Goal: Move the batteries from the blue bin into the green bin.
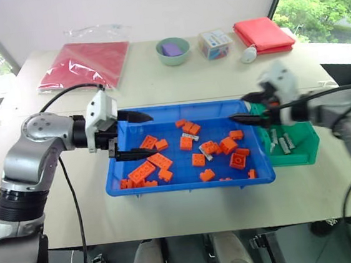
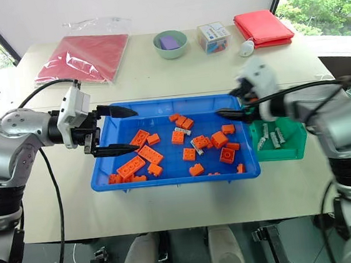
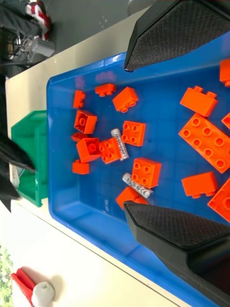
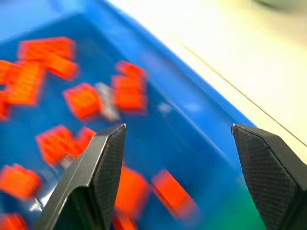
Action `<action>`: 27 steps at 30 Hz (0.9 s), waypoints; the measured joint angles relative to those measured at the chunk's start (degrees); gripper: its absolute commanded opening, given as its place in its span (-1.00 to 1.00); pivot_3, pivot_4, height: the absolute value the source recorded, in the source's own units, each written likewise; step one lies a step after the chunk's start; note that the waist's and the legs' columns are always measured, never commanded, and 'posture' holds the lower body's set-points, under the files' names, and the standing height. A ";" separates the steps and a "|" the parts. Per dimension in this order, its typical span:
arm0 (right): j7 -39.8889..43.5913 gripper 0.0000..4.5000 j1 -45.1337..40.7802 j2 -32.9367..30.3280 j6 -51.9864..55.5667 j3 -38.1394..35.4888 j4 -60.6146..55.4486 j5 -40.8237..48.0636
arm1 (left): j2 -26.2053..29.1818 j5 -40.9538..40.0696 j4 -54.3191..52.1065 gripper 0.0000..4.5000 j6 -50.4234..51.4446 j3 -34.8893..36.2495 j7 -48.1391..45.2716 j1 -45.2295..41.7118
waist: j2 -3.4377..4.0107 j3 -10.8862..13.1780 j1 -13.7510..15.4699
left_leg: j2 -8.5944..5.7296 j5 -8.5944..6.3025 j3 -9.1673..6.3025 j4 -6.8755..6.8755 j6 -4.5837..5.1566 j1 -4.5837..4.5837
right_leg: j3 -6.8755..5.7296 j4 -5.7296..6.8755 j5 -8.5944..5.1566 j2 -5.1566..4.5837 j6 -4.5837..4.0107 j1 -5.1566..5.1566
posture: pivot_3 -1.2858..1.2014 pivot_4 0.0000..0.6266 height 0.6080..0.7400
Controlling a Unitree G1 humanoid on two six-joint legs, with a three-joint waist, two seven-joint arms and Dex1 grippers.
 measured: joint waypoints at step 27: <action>8.50 -0.82 -10.13 12.45 -19.23 19.32 29.15 -16.50 | 1.98 -0.05 -2.06 1.00 1.26 1.82 2.46 0.21 | -0.02 0.02 -0.06 | -0.07 0.00 0.07 0.08 0.01 -0.11 | -0.10 0.06 0.10 -0.09 0.17 -0.06 | 0.03 -0.52 0.93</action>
